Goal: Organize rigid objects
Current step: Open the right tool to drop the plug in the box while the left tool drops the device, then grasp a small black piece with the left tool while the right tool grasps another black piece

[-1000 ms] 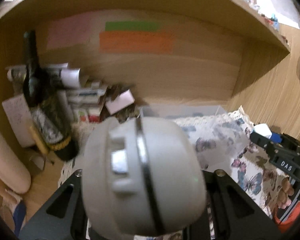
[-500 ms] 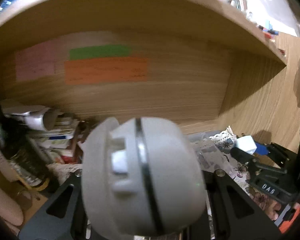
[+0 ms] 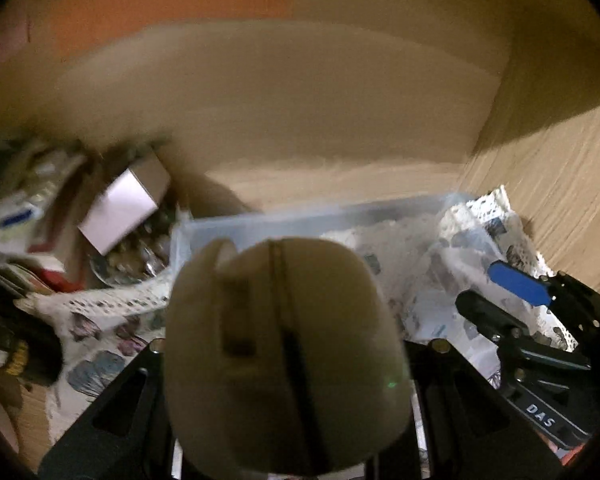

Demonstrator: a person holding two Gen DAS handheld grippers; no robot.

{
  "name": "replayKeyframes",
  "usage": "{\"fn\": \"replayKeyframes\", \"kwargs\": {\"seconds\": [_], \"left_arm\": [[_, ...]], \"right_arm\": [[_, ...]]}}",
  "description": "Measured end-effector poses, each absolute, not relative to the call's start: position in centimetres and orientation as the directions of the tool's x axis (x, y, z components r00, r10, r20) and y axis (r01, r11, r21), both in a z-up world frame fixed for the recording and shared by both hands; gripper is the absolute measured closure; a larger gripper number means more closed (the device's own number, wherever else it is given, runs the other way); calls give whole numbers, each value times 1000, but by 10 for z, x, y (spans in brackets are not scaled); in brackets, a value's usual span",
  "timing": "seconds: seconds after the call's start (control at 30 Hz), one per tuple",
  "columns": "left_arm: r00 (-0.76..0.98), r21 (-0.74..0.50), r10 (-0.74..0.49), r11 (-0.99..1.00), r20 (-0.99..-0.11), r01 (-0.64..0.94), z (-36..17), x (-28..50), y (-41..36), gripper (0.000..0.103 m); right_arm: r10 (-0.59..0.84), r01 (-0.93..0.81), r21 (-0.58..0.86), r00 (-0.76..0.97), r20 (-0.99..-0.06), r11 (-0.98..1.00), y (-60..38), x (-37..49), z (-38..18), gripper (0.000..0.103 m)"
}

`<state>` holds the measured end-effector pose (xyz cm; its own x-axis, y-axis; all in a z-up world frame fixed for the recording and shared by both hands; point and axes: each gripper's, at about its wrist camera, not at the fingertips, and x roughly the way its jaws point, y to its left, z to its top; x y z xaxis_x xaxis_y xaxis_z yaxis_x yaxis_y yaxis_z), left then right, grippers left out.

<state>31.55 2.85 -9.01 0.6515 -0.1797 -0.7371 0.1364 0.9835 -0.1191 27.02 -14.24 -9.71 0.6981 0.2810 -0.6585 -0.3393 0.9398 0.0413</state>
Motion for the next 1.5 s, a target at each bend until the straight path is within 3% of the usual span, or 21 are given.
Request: {"fn": "replayKeyframes", "kwargs": {"seconds": [0.27,0.43,0.57,0.7,0.87,1.13,1.5], "left_arm": [[618,-122,-188,982,-764,148,-95,315,23,82],[643,-92,-151,988,-751,126,-92,316,21,43],[657,-75,-129,991,-743,111,-88,313,22,37],[665,-91,-128,992,-736,90,-79,304,30,24],[680,-89,-123,992,-723,85,-69,293,33,17],[726,-37,-105,993,-679,109,-51,264,27,16],[794,7,-68,996,-605,90,-42,183,29,6]], "right_arm": [[288,-352,36,697,-657,935,-142,271,-96,60],[287,-355,28,706,-647,935,-141,265,-91,60],[292,-359,26,712,-639,933,-140,260,-87,60],[289,-349,26,729,-620,937,-142,252,-79,57],[297,-352,21,753,-587,936,-144,235,-69,47],[306,-360,12,776,-552,933,-148,210,-58,40],[306,-366,-23,809,-502,930,-161,167,-47,21]]}}
